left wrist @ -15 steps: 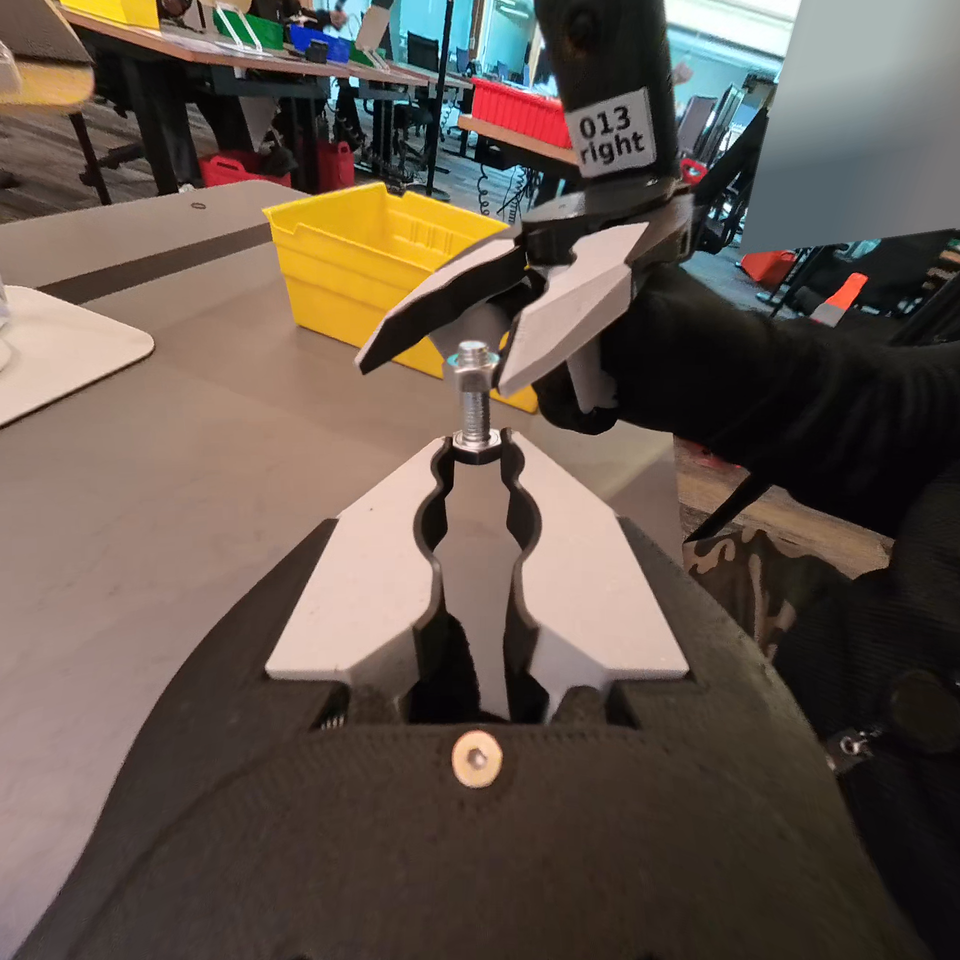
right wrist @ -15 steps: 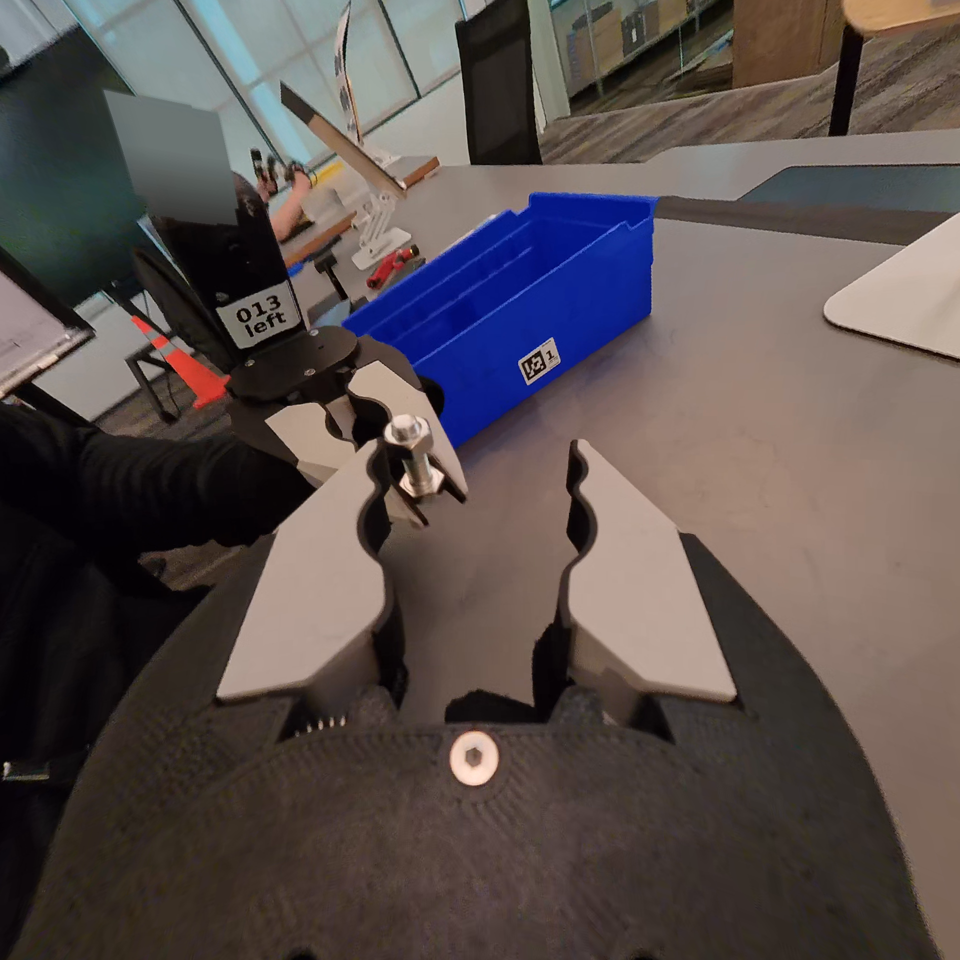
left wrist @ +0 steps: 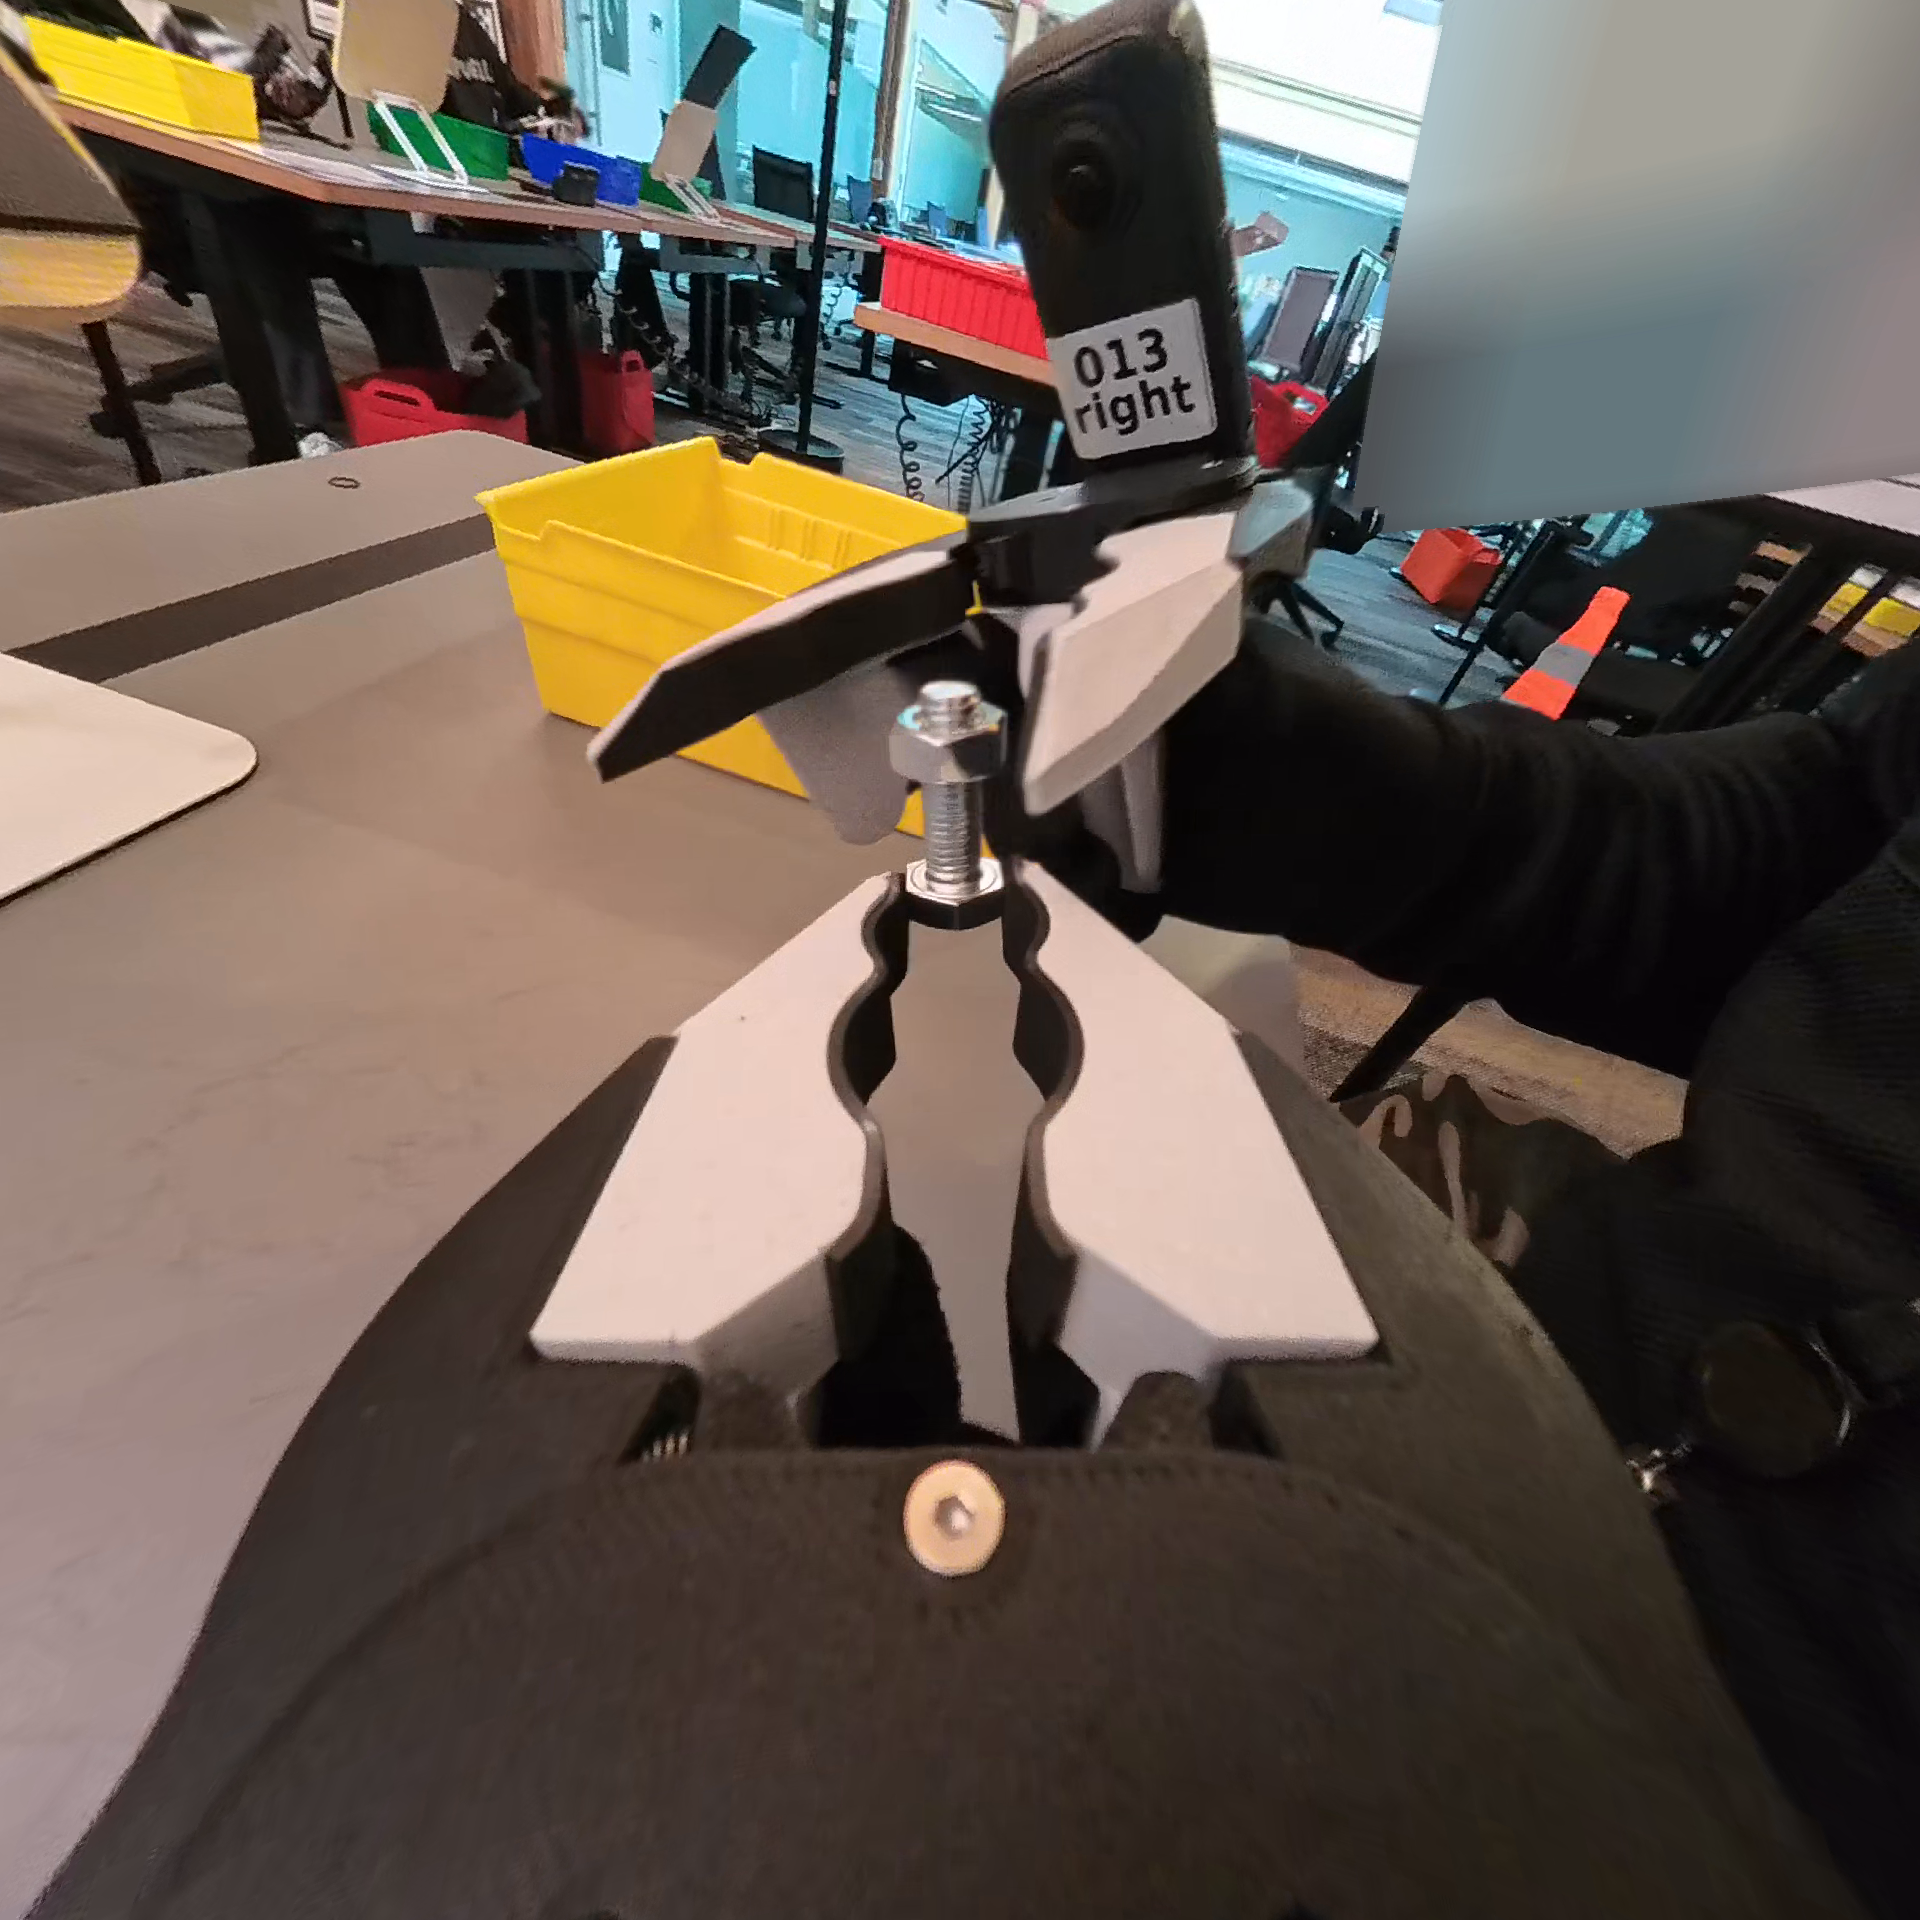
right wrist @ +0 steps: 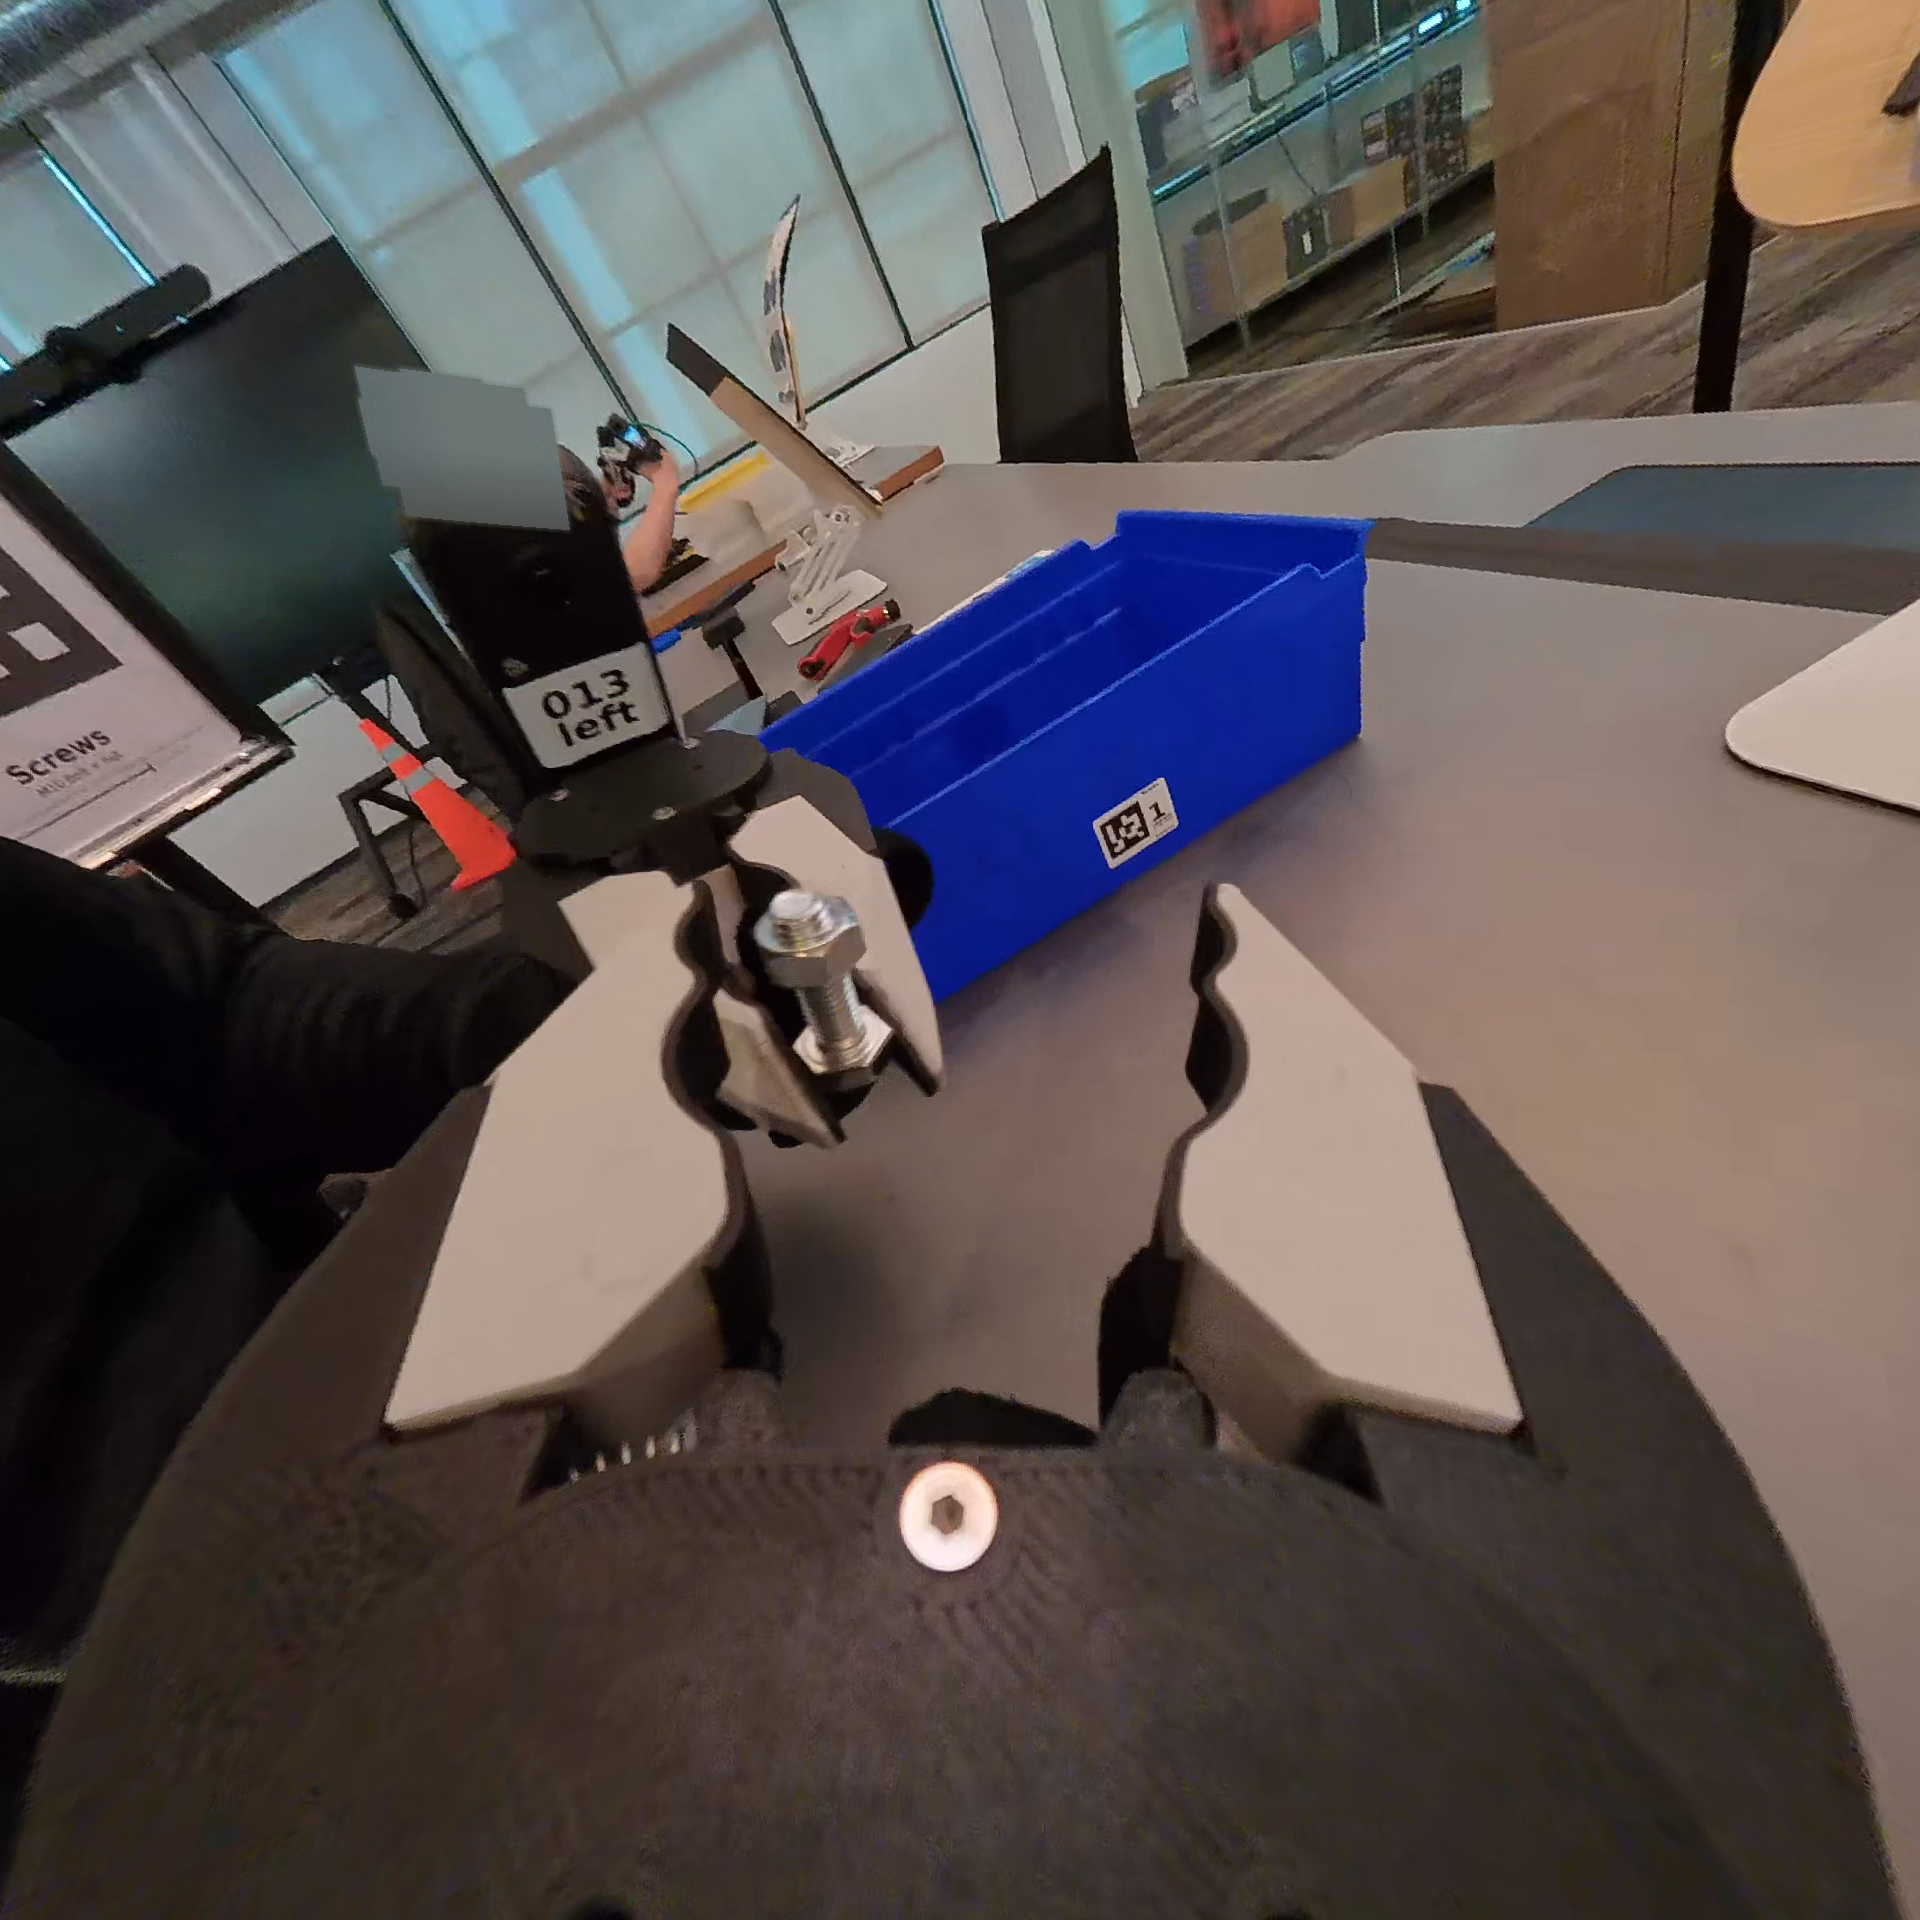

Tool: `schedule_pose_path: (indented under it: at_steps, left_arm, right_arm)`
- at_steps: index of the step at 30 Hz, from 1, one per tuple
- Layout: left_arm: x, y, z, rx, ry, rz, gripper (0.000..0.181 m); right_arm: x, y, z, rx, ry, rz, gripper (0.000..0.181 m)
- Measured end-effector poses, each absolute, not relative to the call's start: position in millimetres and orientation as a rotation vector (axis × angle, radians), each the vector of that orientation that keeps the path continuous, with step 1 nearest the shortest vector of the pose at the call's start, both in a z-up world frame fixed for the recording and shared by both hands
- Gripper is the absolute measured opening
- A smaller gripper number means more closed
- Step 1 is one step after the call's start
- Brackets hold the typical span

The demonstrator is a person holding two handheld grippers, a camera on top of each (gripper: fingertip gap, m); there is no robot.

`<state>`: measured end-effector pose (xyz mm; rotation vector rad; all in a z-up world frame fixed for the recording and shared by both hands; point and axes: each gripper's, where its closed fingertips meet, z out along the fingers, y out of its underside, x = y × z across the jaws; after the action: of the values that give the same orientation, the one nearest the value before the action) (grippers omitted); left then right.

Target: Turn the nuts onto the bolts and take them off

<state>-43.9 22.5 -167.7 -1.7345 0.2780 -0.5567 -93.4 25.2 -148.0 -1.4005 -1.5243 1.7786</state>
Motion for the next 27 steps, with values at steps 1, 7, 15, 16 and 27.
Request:
schedule_pose_path:
  at_steps: [1, 7, 15, 16, 27]
  left_arm:
    - [-42.4, 22.1, -166.6, -1.732, 0.287, -0.552, 0.016]
    - [-52.5, 18.8, -153.1, -1.704, 0.266, -0.543, 0.016]
    - [-50.3, 20.4, -160.6, -1.732, 0.282, -0.523, 0.016]
    - [-47.3, 20.6, -161.3, -1.734, 0.291, -0.525, 0.016]
    - [-59.4, 16.9, -146.4, -1.699, 0.274, -0.489, 0.016]
  right_arm:
    - [-94.5, 25.1, -150.4, -1.403, -1.53, 1.766, 0.09]
    - [-84.0, 55.1, -150.4, -1.463, -1.403, 1.825, 0.08]
    - [-85.0, 39.9, -137.2, -1.369, -1.445, 1.846, 0.093]
    - [-87.6, 32.2, -136.8, -1.353, -1.47, 1.839, 0.093]
    - [-78.0, 83.7, -152.6, -1.5, -1.271, 1.886, 0.085]
